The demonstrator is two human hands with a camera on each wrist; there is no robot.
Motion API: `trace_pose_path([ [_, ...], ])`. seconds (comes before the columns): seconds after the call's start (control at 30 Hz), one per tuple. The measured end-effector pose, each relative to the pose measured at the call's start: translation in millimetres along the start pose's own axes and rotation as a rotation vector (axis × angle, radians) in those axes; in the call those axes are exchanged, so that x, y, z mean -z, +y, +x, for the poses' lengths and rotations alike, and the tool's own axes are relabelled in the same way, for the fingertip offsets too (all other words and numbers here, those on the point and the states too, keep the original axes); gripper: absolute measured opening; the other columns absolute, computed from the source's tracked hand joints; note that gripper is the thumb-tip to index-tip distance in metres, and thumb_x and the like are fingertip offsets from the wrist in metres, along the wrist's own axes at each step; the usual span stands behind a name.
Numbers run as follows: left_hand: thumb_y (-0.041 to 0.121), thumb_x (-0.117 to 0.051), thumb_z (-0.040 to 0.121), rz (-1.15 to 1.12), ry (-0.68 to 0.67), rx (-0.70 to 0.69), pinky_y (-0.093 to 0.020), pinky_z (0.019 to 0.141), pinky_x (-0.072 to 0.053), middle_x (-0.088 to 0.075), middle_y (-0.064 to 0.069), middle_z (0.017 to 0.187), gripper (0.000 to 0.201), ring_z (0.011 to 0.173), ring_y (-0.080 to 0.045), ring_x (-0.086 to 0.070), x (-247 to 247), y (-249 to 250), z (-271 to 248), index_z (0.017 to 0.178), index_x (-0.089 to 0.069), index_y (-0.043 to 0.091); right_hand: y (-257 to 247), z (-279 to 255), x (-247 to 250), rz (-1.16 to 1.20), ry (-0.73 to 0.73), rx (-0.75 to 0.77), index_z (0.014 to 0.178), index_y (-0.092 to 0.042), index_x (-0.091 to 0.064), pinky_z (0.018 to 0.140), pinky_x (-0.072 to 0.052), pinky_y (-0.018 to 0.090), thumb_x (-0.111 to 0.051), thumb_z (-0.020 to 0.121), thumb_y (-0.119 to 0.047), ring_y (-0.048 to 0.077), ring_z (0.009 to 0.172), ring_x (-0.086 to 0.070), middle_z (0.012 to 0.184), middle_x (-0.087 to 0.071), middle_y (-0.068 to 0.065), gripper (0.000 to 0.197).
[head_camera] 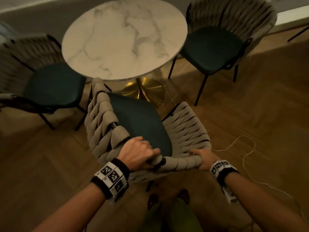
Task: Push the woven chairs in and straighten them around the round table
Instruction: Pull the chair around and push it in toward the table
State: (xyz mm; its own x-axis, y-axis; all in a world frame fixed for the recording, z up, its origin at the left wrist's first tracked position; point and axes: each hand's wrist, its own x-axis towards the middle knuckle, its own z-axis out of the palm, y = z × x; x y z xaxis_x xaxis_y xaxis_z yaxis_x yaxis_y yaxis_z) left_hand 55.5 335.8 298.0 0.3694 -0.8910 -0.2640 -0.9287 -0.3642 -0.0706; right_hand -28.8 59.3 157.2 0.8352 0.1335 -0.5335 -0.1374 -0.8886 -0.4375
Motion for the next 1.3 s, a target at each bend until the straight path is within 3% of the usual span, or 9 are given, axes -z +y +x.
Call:
trace_pose_path([
  [0.1,0.058,-0.073,0.063,0.001,0.08,0.019,-0.021,0.053,-0.044,-0.067,0.01,0.057,0.036,0.053,-0.009,-0.061,-1.3,-5.3,-26.4,0.087,-0.064,0.034,-12.7,2.4,-2.9,-0.09,0.011,0.025,0.103,-0.034,-0.053,0.067,-0.045,0.029,-0.069,0.061,-0.036,0.018,0.08,-0.063,0.086,-0.068,-0.002,0.045],
  [0.33,0.048,-0.076,0.066,-0.053,0.22,0.106,-0.021,0.052,-0.045,-0.065,0.009,0.06,0.042,0.052,-0.011,-0.06,-35.4,5.8,-106.1,0.099,-0.058,0.029,-61.0,-2.4,-10.4,-0.332,-0.012,0.149,0.119,-0.033,-0.053,0.083,-0.052,0.034,-0.063,0.069,-0.04,0.019,0.091,-0.065,0.105,-0.069,-0.001,0.052],
  [0.4,0.046,-0.072,0.07,-0.072,0.289,0.148,-0.021,0.051,-0.046,-0.065,0.009,0.062,0.042,0.053,-0.012,-0.06,-49.3,7.0,-134.1,0.103,-0.053,0.027,-74.8,-3.6,-12.5,-0.4,0.008,0.214,0.114,-0.033,-0.054,0.084,-0.049,0.031,-0.06,0.07,-0.041,0.017,0.088,-0.064,0.103,-0.069,-0.005,0.045],
  [0.53,0.046,-0.041,0.092,-0.094,0.397,0.21,-0.023,0.051,-0.047,-0.066,0.008,0.063,0.025,0.054,-0.011,-0.061,-74.8,12.3,-176.1,0.104,-0.054,0.027,-100.8,-14.7,-11.4,-0.532,0.03,0.294,0.108,-0.03,-0.057,0.085,-0.039,0.03,-0.059,0.077,-0.04,0.018,0.082,-0.062,0.093,-0.068,-0.003,0.032],
  [0.7,0.043,-0.057,0.085,-0.152,0.431,0.218,-0.024,0.053,-0.05,-0.066,0.008,0.064,0.027,0.056,-0.012,-0.06,-105.9,17.5,-182.2,0.106,-0.056,0.026,-112.1,-30.5,-4.2,-0.63,0.025,0.258,0.114,-0.029,-0.054,0.072,-0.04,0.029,-0.054,0.082,-0.042,0.02,0.076,-0.059,0.088,-0.067,0.002,0.035],
  [0.8,0.044,-0.058,0.079,-0.207,0.353,0.221,-0.025,0.057,-0.053,-0.068,0.007,0.068,0.033,0.059,-0.013,-0.063,-118.2,11.3,-177.3,0.107,-0.056,0.027,-120.7,-35.5,-0.2,-0.652,-0.005,0.22,0.112,-0.03,-0.054,0.067,-0.047,0.029,-0.052,0.081,-0.041,0.02,0.073,-0.061,0.08,-0.064,-0.003,0.033],
  [0.93,0.051,-0.054,0.078,-0.201,0.126,0.269,-0.025,0.061,-0.052,-0.071,0.009,0.072,0.032,0.064,-0.014,-0.067,-130.3,-8.8,-171.3,0.104,-0.058,0.032,-137.9,-35.0,-4.7,-0.647,-0.014,0.184,0.112,-0.03,-0.053,0.06,-0.041,0.029,-0.054,0.082,-0.036,0.021,0.068,-0.056,0.074,-0.053,-0.003,0.031],
  [1.1,0.042,-0.082,0.057,-0.191,-0.067,0.343,-0.027,0.065,-0.054,-0.074,0.013,0.078,0.043,0.072,-0.009,-0.071,-146.1,-16.8,-169.9,0.097,-0.066,0.039,-152.3,-26.9,-24.6,-0.648,-0.042,0.182,0.109,-0.025,-0.054,0.059,-0.04,0.03,-0.054,0.082,-0.033,0.023,0.066,-0.051,0.073,-0.051,-0.001,0.028],
  [1.3,0.029,-0.092,0.044,-0.262,-0.12,0.422,-0.029,0.072,-0.058,-0.075,0.01,0.082,0.062,0.075,-0.012,-0.072,-168.6,-3.4,-178.1,0.1,-0.067,0.039,-150.5,-23.9,-63.8,-0.603,-0.096,0.198,0.117,-0.024,-0.051,0.065,-0.043,0.033,-0.057,0.081,-0.029,0.03,0.089,-0.066,0.098,-0.071,0.007,0.036],
])
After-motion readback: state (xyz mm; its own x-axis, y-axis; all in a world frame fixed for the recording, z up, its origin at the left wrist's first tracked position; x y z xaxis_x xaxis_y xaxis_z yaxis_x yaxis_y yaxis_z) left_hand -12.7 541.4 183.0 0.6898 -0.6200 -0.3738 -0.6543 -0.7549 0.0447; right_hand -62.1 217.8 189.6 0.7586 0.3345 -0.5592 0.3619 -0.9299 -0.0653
